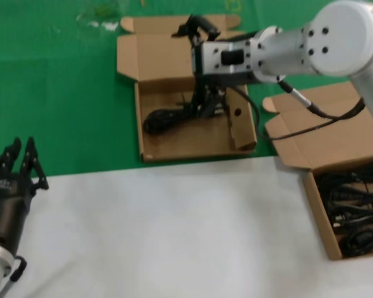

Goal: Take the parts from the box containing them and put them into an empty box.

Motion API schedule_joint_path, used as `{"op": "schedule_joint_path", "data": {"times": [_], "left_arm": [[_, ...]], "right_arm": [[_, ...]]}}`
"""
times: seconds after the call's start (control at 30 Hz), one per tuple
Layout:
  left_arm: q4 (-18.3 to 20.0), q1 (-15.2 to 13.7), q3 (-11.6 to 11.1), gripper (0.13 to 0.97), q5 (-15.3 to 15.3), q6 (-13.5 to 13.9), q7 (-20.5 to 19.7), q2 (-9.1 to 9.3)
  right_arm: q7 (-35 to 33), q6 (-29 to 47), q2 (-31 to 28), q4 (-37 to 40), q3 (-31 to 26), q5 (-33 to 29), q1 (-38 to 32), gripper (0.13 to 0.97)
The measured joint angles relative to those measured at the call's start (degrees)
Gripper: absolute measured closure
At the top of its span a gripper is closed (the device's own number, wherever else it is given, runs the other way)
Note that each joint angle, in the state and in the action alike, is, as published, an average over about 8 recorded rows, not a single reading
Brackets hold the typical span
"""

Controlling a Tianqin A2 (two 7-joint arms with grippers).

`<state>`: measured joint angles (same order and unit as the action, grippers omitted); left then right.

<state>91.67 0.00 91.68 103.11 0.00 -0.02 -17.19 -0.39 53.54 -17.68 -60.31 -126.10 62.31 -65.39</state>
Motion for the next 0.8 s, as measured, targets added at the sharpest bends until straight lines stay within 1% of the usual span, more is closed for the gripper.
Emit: {"op": "schedule_joint_path", "data": {"times": [0.13,0.23,0.37,0.63,0.67,0.8], "left_arm": [[0.0,0.0,0.0,0.859,0.0,0.0,0.0,0.0],[0.0,0.0,0.0,0.821,0.0,0.0,0.0,0.0],[0.0,0.0,0.0,0.821,0.0,0.0,0.0,0.0],[0.0,0.0,0.0,0.654,0.0,0.0,0.0,0.0],[0.0,0.0,0.0,0.654,0.0,0.0,0.0,0.0],[0.0,0.0,0.0,0.545,0.01,0.0,0.0,0.0]], "right_arm": [[0.02,-2.04,0.02,-1.2,1.32,1.56,2.49,0.163],[0.03,-3.93,0.04,-2.31,2.53,3.0,4.8,0.163],[0.05,-6.74,0.06,-3.95,4.34,5.14,8.23,0.15],[0.09,-12.54,0.12,-7.34,8.06,9.55,15.31,0.129],[0.1,-13.27,0.12,-7.77,8.53,10.12,16.21,0.129],[0.12,-16.17,0.15,-9.47,10.4,12.33,19.75,0.129]]}}
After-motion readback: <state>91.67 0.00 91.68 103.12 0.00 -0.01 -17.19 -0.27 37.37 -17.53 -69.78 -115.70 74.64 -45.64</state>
